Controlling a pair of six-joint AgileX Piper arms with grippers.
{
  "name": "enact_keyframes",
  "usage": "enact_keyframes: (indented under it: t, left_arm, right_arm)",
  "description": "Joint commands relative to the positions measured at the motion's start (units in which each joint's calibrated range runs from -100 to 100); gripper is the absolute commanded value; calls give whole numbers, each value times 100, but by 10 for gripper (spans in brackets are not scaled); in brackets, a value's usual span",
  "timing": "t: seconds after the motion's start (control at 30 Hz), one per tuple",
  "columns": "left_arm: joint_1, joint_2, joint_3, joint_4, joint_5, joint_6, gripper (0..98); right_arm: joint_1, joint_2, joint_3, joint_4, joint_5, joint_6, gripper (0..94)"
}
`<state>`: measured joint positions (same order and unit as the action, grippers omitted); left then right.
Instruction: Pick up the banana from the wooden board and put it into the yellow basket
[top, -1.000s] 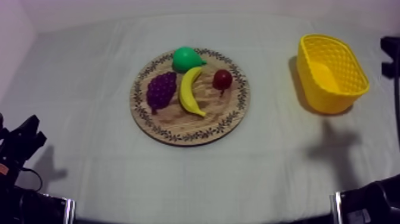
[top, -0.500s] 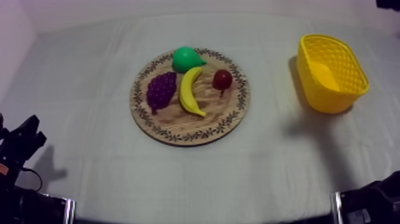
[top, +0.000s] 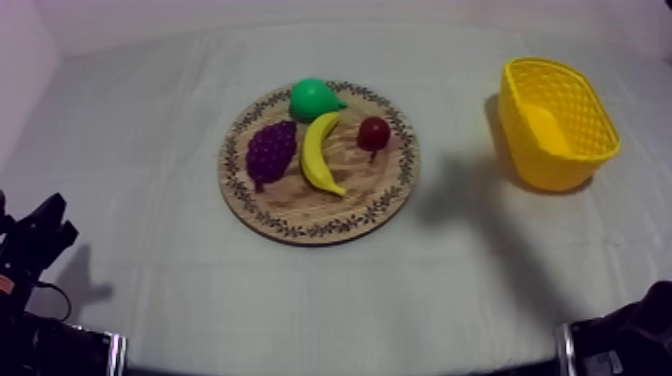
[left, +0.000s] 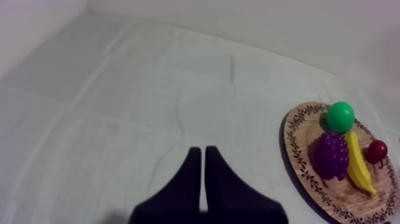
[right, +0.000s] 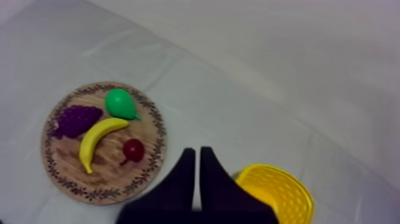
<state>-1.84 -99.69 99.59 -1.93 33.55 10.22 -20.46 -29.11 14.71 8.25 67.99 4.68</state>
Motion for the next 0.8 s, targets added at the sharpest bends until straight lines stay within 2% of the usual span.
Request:
enact_keyframes:
  t: [0.0,0.37,0.77]
  left_arm:
    - [-1,-5,-4,0,0,1,0]
    - [-1,-5,-4,0,0,1,0]
    - [-1,-5,-4,0,0,1,0]
  right_arm:
    - [-311,76,-65,51,-4,-52,7]
    - [-1256,685,-440,407,144,-480,7]
    - [-1726,1539,-844,636,357,-1019,6]
